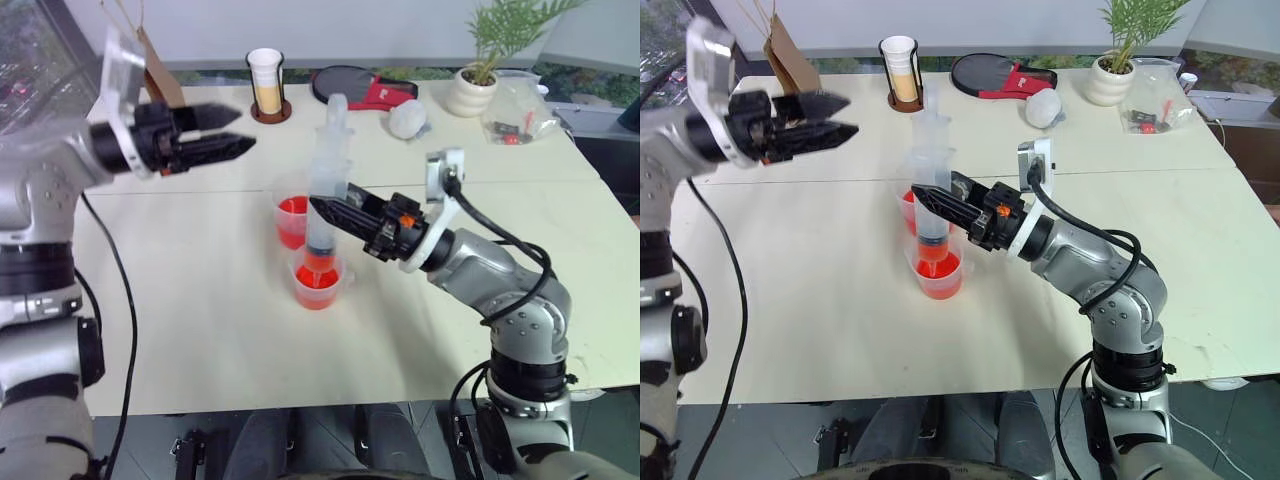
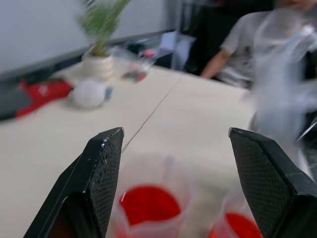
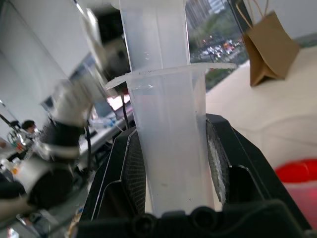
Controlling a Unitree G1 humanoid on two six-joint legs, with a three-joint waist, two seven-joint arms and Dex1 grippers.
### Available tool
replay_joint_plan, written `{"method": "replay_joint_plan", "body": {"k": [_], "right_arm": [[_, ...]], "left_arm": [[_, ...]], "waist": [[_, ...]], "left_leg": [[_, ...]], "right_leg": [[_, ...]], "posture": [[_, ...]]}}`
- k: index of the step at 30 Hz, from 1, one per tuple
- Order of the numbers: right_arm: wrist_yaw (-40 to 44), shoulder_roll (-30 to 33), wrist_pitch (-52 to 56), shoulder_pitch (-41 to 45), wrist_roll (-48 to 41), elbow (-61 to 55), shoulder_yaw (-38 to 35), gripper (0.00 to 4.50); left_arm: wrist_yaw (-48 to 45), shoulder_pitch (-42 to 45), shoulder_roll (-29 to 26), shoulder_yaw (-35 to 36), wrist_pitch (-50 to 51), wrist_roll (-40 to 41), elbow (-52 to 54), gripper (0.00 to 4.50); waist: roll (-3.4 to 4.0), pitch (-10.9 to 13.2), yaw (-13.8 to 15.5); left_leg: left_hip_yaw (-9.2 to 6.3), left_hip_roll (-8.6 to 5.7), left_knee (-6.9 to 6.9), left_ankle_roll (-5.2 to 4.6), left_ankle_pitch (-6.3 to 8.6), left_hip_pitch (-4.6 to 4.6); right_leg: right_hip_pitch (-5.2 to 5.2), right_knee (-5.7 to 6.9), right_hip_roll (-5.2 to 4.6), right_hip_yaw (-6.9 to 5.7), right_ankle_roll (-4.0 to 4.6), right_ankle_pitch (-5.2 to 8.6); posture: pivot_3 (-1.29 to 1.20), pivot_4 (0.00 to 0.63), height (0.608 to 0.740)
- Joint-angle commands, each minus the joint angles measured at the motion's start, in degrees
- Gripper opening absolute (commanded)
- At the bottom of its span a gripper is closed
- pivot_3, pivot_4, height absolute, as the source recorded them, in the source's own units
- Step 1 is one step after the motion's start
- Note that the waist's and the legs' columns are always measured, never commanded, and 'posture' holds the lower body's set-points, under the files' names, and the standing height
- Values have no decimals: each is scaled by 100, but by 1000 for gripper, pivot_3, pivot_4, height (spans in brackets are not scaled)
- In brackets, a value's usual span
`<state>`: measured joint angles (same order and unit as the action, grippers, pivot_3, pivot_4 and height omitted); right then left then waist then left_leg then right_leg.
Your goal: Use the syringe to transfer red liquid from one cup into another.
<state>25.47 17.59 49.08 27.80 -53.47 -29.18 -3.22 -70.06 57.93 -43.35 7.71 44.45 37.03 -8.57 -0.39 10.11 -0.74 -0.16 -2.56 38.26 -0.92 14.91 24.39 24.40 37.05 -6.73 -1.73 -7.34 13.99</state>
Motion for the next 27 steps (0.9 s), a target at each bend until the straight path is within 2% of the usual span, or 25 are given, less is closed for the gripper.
{"method": "replay_joint_plan", "body": {"k": [1, 11, 22, 24, 27], "right_arm": [[228, 107, -366, 26, 223, -160, 110, 1371], [359, 88, -662, 50, 544, -32, 373, 1371], [323, 54, -756, -32, 659, 4, 426, 1371], [348, 73, -776, -56, 711, 12, 430, 1371], [370, 87, -797, -88, 745, 9, 436, 1371]], "left_arm": [[-243, 394, 142, -149, -164, 53, -86, 3478], [-461, 985, 910, -534, -942, -340, -933, 3478], [-725, 1066, 1266, -706, -1120, -447, -1118, 3478], [-759, 1081, 1315, -670, -1090, -394, -1136, 2977], [-768, 1088, 1369, -635, -1058, -360, -1099, 1656]], "waist": [[2, -1, -13], [0, 0, -11], [0, 0, -9], [0, 0, 0], [0, 0, 6]], "left_leg": [[1, 0, -1, 0, 0, -2], [2, 6, -1, 1, -1, -1], [2, 6, 0, -1, 0, -1], [2, 6, 0, -1, 0, 0], [2, 5, 1, -2, 0, 0]], "right_leg": [[0, 0, 0, 0, 0, 0], [0, -2, 5, 0, 0, 0], [-1, -4, 5, 0, -1, 0], [-1, -4, 5, 0, 0, 0], [-2, -4, 4, 0, 0, 0]], "posture": [[0, 150, 740], [0, 150, 740], [0, 150, 740], [0, 150, 740], [0, 150, 740]]}}
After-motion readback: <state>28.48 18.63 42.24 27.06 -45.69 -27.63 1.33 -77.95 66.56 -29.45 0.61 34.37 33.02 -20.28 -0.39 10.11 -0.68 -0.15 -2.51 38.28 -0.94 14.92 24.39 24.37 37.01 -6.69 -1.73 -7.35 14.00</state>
